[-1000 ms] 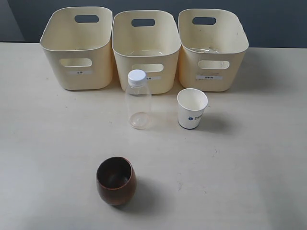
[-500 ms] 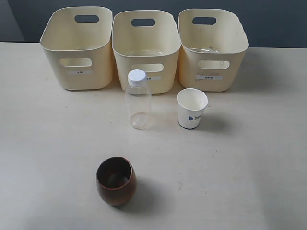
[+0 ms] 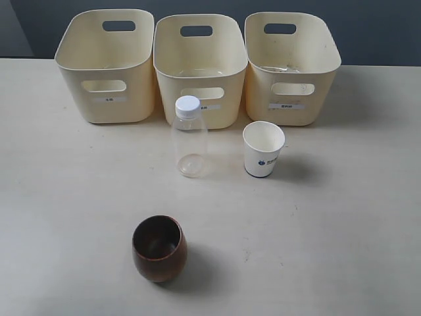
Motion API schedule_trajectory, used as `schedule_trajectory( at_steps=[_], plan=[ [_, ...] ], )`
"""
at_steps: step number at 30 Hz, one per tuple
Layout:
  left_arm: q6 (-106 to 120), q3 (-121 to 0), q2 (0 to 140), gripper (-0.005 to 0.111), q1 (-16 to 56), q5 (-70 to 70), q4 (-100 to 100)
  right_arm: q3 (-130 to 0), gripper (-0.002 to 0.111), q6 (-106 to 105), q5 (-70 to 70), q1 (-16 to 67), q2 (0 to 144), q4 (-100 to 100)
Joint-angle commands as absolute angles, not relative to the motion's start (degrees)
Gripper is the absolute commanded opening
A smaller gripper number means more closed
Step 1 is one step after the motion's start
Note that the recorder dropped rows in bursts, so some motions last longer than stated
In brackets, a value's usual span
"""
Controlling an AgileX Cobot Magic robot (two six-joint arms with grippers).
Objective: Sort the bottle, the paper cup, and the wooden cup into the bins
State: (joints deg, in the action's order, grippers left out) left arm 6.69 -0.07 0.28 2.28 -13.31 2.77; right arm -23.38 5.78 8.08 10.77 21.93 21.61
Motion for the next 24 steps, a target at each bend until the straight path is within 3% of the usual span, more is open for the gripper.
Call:
schedule_trajectory(
  at_steps=[1,13,19,21,24],
  plan=[
    [6.6,0.0,0.0,0.0,2.5,-13.3,2.6,-26.9,-0.001,4.5,8.3,14.1,36.1,21.5],
    [6.6,0.0,0.0,0.0,2.5,-13.3,2.6,-37.2,-0.001,-5.0,1.3,26.3,67.0,20.8],
    [6.6,0.0,0.0,0.0,2.5,-13.3,2.6,-45.0,-0.001,-5.8,3.0,26.5,81.3,20.8],
    [6.6,0.0,0.0,0.0,2.5,-13.3,2.6,-46.6,0.005,-5.8,3.1,26.5,83.5,20.8],
    [6.6,0.0,0.0,0.0,2.5,-13.3,2.6,-47.7,0.028,-5.8,3.1,26.5,84.7,20.8]
  ],
)
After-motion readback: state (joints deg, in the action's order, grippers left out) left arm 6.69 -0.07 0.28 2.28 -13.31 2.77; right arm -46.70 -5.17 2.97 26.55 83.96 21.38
